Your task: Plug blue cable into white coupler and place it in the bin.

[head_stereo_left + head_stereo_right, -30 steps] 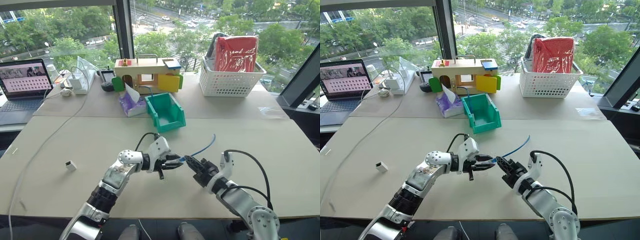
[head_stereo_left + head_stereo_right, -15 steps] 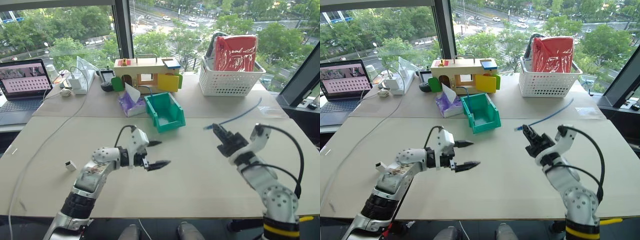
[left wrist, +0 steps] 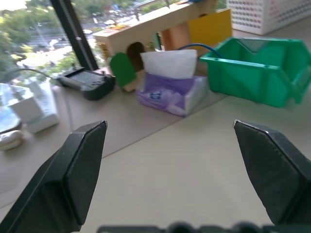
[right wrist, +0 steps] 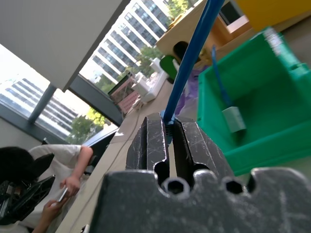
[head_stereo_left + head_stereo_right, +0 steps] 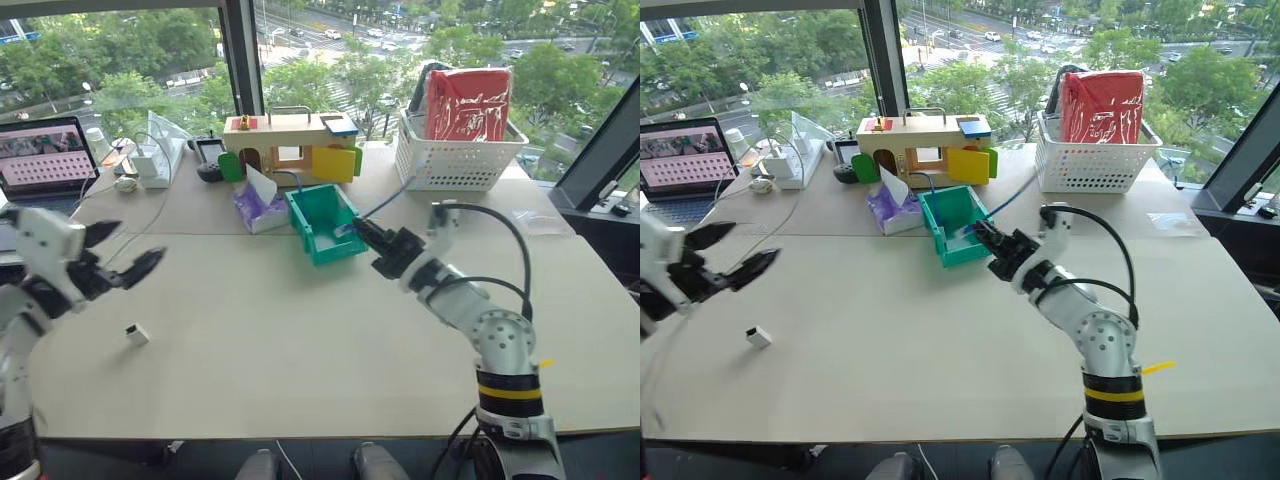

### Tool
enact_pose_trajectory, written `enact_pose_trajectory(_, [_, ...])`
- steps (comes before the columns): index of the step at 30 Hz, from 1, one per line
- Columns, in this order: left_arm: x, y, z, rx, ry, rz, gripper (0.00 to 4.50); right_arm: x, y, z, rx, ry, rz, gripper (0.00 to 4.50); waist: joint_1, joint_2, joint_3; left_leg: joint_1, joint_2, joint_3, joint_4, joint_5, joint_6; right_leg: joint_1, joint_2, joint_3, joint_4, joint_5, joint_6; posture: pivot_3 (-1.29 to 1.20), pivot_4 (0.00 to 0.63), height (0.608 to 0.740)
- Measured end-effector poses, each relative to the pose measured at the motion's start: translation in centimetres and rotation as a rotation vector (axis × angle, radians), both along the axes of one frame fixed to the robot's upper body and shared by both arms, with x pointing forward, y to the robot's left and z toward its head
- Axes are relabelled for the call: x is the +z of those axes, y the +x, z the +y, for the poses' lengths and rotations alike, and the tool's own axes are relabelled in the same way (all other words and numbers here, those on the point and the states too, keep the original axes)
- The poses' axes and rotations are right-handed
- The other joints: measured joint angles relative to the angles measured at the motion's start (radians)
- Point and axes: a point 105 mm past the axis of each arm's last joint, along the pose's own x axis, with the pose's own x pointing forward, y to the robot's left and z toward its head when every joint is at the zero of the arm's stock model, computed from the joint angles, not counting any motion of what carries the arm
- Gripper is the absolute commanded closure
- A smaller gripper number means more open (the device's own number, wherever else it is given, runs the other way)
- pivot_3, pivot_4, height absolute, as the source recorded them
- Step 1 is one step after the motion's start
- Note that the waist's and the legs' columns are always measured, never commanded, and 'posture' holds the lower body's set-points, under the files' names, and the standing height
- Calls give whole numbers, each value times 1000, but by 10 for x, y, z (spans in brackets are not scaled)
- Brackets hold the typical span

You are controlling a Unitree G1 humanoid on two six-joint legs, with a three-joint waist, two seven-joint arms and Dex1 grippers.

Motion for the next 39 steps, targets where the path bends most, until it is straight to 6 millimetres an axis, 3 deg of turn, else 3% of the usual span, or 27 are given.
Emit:
enact_pose_trajectory(6, [-16,-35,4,329,-217,-165,23,-8,3,18,79,-10,25,4500,10,-2,0,-1,0,0,0,0,0,1,-3,-4,-4,3,0,0,150,729])
enact_pose_trajectory(9, [-43,-58,-1,495,-266,-113,23,-7,2,25,103,-5,22,4500,7,-3,0,-1,0,-1,0,0,0,1,-1,-6,-3,3,-1,0,150,729])
enact_pose_trajectory(12, [-81,-84,-22,561,-279,21,23,-12,-3,34,141,-20,32,4500,-5,-3,-1,-1,0,0,0,-1,-2,1,-1,-6,-4,4,-3,0,150,729])
enact_pose_trajectory(14, [-90,-90,-18,618,-268,46,23,-15,-6,40,166,-26,39,4500,-4,-3,-1,0,2,-1,0,-1,-2,1,2,-8,-5,4,-4,0,150,729])
enact_pose_trajectory(19, [-108,-74,-22,616,-310,78,23,-22,-10,39,158,-32,53,4500,-11,-1,0,0,2,1,1,-1,-1,2,2,-7,-9,2,0,0,150,729])
enact_pose_trajectory(28, [-134,-39,-11,640,-372,119,23,-20,-12,31,93,-55,34,4500,-6,-1,0,-1,2,-1,1,-1,-1,2,3,-8,-7,4,-4,0,150,729])
enact_pose_trajectory(39, [-153,-9,-20,586,-386,161,23,-13,-20,16,49,-157,-53,4500,-4,-1,0,-1,2,-1,1,-1,-1,2,3,-8,-7,4,-4,0,150,729])
